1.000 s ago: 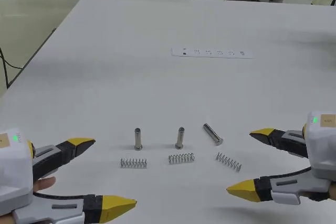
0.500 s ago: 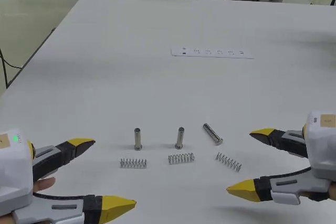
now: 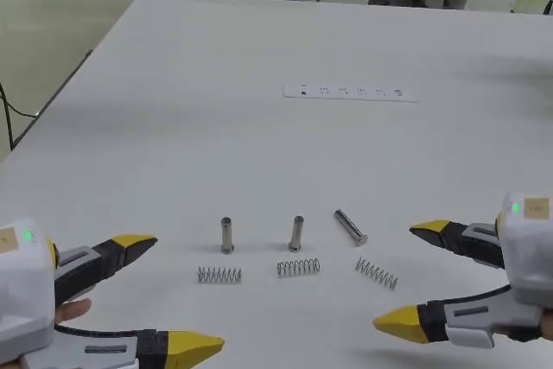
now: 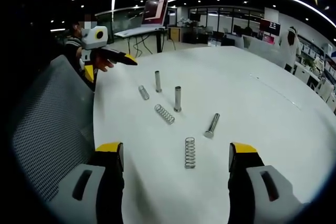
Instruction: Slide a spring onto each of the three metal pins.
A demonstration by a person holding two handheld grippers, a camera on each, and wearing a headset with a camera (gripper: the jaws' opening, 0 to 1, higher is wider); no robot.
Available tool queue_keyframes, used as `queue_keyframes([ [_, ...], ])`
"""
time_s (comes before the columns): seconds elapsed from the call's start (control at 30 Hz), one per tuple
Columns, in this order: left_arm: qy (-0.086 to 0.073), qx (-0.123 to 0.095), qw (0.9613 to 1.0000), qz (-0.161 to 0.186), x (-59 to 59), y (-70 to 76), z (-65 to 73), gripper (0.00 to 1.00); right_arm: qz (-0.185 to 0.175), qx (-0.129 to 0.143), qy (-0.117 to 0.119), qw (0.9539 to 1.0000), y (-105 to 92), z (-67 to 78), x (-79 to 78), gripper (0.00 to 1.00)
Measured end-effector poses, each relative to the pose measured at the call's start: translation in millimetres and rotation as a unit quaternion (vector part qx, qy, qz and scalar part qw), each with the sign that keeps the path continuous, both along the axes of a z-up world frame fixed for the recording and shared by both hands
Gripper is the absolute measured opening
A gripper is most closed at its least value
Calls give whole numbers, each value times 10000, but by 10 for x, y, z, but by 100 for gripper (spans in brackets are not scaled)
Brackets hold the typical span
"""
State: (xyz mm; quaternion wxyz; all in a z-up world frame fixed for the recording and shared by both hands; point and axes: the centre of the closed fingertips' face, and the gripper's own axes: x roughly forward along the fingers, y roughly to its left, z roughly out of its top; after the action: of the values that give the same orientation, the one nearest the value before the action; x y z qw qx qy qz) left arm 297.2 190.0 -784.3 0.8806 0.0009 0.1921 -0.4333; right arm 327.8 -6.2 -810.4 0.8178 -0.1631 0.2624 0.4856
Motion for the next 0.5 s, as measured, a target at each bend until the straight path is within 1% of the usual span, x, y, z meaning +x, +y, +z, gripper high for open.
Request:
queue_keyframes([
  [0.5, -7, -7, 10000, 24, -14, -4, -13, 88, -29, 17, -2, 10000, -10, 2, 10, 81],
])
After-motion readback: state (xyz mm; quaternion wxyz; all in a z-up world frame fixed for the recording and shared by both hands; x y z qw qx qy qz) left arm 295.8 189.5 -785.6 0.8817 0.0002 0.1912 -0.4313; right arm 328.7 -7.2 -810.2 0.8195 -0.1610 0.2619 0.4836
